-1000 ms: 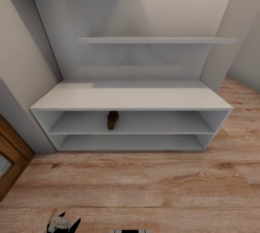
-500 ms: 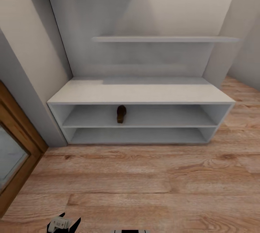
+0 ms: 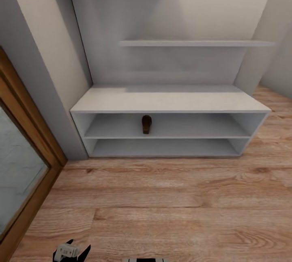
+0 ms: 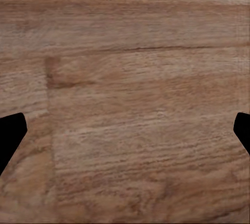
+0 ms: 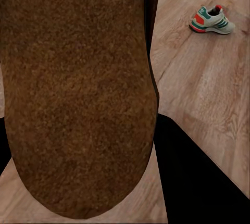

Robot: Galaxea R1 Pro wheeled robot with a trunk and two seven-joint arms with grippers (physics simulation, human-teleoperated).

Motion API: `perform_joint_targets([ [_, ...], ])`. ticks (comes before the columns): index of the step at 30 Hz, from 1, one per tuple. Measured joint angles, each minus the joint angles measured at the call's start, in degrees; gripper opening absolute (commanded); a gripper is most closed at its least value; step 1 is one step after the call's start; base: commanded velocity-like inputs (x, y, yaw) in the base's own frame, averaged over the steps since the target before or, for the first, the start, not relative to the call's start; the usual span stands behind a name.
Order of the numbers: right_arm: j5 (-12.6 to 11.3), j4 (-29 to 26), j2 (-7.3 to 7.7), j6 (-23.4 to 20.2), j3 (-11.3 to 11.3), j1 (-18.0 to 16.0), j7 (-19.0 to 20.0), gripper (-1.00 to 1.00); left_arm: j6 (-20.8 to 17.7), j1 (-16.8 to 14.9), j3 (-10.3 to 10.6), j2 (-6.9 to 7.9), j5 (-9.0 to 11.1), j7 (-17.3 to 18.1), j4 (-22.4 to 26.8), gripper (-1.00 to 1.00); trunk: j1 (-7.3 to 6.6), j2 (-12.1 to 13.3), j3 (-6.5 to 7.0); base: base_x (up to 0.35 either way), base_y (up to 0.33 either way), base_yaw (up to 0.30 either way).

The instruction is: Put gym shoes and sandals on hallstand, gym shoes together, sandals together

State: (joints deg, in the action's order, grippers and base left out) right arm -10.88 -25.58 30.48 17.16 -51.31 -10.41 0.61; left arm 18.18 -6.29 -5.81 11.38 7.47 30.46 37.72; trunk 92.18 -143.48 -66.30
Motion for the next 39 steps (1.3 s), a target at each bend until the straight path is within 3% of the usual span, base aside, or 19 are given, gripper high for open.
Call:
perform_joint_targets([
  [17,0.00,0.00,0.00,0.00,0.00,0.01,0.00,-1.00,-0.02,0.00,0.00,0.00,-0.03,0.00,0.00,1.00,0.00,0.00,0.00,-0.005,0.299,0.000],
  [31,0.00,0.04,-0.21,-0.01,0.04,0.01,0.03,-1.00,0.24,-0.01,0.52,-0.25,-0.60,0.02,0.13,1.00,0.00,0.00,0.00,0.000,0.014,0.000],
  [35,0.27,0.17,-1.77,0.02,0.80,0.02,0.12,-1.00,0.28,-0.02,0.74,-0.46,-0.74,1.31,0.63,1.00,0.00,0.00,0.00,0.000,0.000,0.000],
  [39,2.02,0.12,-4.54,0.14,4.18,0.03,0.16,-1.00,0.08,-0.02,0.65,-0.59,-0.65,6.54,0.51,1.00,0.00,0.00,0.00,0.000,0.000,0.000],
])
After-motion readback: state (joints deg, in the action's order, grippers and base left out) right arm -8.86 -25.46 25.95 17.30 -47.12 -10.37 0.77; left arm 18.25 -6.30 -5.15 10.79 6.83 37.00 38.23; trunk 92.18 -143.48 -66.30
